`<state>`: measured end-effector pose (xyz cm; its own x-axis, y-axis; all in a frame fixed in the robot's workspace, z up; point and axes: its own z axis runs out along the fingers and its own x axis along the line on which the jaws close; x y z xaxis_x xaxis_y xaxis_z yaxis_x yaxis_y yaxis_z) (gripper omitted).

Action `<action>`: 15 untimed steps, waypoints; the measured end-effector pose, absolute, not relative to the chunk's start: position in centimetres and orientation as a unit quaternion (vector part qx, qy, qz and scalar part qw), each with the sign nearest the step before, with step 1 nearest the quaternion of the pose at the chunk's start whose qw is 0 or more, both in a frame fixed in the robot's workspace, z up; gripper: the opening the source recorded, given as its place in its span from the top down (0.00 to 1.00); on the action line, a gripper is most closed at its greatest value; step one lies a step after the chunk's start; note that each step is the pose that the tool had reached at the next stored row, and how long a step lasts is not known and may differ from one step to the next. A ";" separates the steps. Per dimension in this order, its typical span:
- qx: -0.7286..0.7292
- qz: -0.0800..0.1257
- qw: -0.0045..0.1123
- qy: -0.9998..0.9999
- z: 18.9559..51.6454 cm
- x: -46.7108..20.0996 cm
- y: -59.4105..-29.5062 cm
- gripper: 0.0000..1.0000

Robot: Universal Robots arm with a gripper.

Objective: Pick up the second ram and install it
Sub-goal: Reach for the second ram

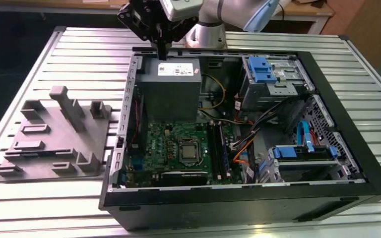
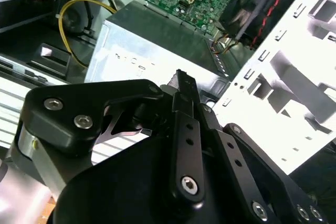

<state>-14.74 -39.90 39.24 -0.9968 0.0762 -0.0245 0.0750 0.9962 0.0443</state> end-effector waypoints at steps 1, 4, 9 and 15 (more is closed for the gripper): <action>0.038 0.022 0.013 0.999 39.2 -14.9 -39.9 0.93; 0.038 0.022 0.013 0.999 39.2 -15.4 -39.9 0.93; 0.038 0.022 0.013 0.999 39.1 -16.5 -39.9 0.93; 0.038 0.022 0.013 0.999 39.1 -17.9 -39.9 0.93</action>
